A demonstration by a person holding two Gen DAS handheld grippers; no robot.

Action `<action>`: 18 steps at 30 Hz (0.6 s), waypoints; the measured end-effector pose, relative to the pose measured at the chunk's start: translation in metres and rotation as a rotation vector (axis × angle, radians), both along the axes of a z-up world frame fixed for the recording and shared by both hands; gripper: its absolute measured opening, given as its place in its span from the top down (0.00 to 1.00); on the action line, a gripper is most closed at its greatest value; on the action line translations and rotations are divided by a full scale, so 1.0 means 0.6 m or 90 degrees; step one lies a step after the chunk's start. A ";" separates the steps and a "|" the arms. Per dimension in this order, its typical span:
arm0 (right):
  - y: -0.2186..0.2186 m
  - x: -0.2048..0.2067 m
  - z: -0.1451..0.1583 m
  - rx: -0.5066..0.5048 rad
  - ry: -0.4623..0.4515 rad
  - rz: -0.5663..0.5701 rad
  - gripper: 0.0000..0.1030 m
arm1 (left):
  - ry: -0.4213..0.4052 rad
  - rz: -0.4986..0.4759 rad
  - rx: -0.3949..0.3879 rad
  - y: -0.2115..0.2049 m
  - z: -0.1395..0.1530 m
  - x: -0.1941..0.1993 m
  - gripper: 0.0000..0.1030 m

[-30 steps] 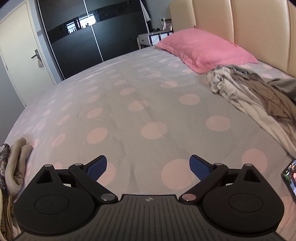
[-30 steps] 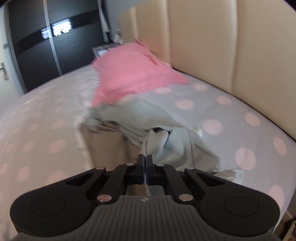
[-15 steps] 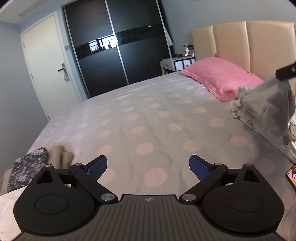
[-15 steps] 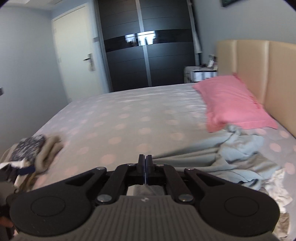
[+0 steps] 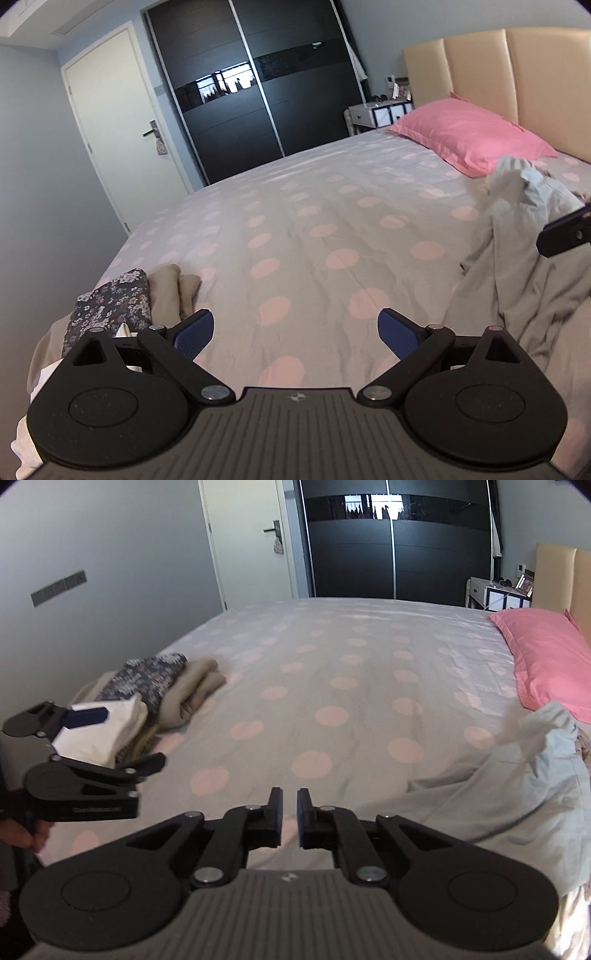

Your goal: Fold clothes

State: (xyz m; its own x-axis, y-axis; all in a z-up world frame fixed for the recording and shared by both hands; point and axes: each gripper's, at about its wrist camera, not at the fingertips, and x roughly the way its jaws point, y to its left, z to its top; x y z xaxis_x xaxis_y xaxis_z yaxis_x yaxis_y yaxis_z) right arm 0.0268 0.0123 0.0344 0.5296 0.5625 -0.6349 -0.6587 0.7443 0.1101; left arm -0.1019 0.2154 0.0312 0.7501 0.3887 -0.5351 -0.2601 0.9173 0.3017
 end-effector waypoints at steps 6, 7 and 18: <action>-0.041 0.037 -0.058 -0.060 0.022 -0.035 0.68 | 0.036 -0.062 -0.024 -0.023 -0.035 0.002 0.06; -0.049 0.042 -0.071 -0.071 0.029 -0.039 0.65 | 0.047 -0.069 -0.032 -0.026 -0.043 0.009 0.06; -0.053 0.074 -0.169 -0.130 0.085 -0.030 0.52 | 0.165 -0.103 -0.142 -0.041 -0.161 0.086 0.25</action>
